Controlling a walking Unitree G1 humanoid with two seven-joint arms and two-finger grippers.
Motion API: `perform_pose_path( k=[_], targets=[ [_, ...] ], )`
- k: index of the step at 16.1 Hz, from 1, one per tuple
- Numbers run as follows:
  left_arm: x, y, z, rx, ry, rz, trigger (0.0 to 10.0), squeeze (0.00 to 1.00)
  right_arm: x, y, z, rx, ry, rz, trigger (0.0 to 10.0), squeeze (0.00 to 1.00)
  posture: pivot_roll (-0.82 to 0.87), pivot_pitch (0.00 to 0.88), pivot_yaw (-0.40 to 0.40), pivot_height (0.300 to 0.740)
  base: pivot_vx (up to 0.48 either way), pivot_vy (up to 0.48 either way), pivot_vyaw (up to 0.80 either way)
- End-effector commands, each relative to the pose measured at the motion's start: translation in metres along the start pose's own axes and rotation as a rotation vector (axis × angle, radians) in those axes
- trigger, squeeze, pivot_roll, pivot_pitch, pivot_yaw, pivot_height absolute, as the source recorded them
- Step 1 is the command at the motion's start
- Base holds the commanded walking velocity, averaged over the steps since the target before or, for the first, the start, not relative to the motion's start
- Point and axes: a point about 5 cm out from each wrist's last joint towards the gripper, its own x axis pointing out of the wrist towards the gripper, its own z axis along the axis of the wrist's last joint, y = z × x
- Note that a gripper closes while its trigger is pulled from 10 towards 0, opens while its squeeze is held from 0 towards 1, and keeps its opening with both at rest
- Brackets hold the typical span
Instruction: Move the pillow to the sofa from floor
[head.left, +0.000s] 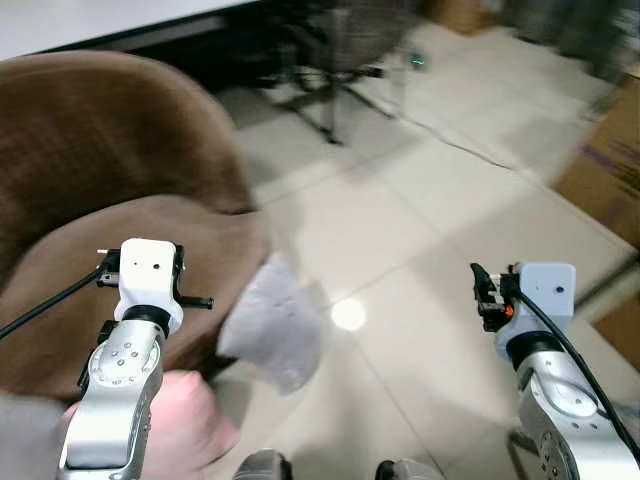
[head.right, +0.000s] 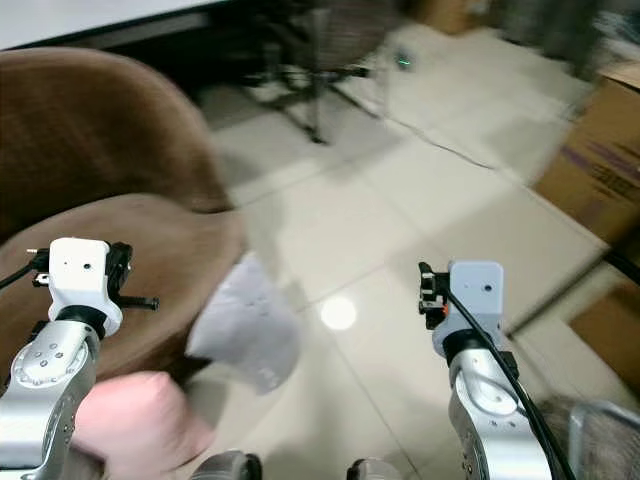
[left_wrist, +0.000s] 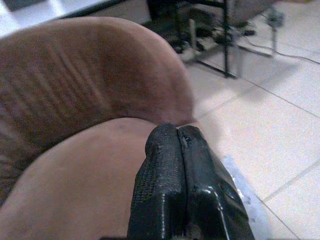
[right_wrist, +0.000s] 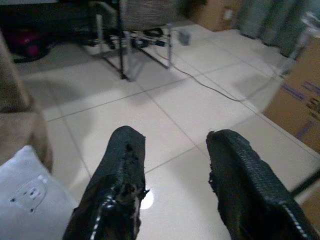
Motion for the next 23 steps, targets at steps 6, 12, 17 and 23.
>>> perform_pose_path(
  k=[6, 12, 17, 23],
  targets=[
    [-0.011, -0.011, 0.003, 0.022, -0.042, -0.021, 10.0, 0.0, -0.002, 0.001, 0.004, -0.038, -0.03, -0.011, 10.0, 1.0, -0.12, 0.141, 0.042, 0.74, 0.0, 0.0, 0.8],
    [-0.005, -0.016, 0.012, 0.027, -0.085, -0.043, 10.0, 0.0, 0.007, -0.001, 0.01, 0.056, -0.061, -0.121, 10.0, 1.0, -0.12, 0.122, 0.054, 0.74, 0.0, -0.069, 0.74],
    [-0.003, -0.011, 0.012, 0.029, -0.093, -0.001, 10.0, 0.0, 0.02, 0.001, 0.023, 0.011, -0.126, -0.099, 10.0, 0.0, -0.12, 0.105, 0.041, 0.74, 0.0, -0.472, 0.0],
    [-0.003, -0.012, 0.013, 0.024, -0.106, 0.016, 10.0, 0.0, 0.02, 0.019, 0.019, 0.051, -0.085, 0.049, 10.0, 0.0, -0.11, 0.089, 0.029, 0.74, 0.0, -0.472, 0.27]
  ],
)
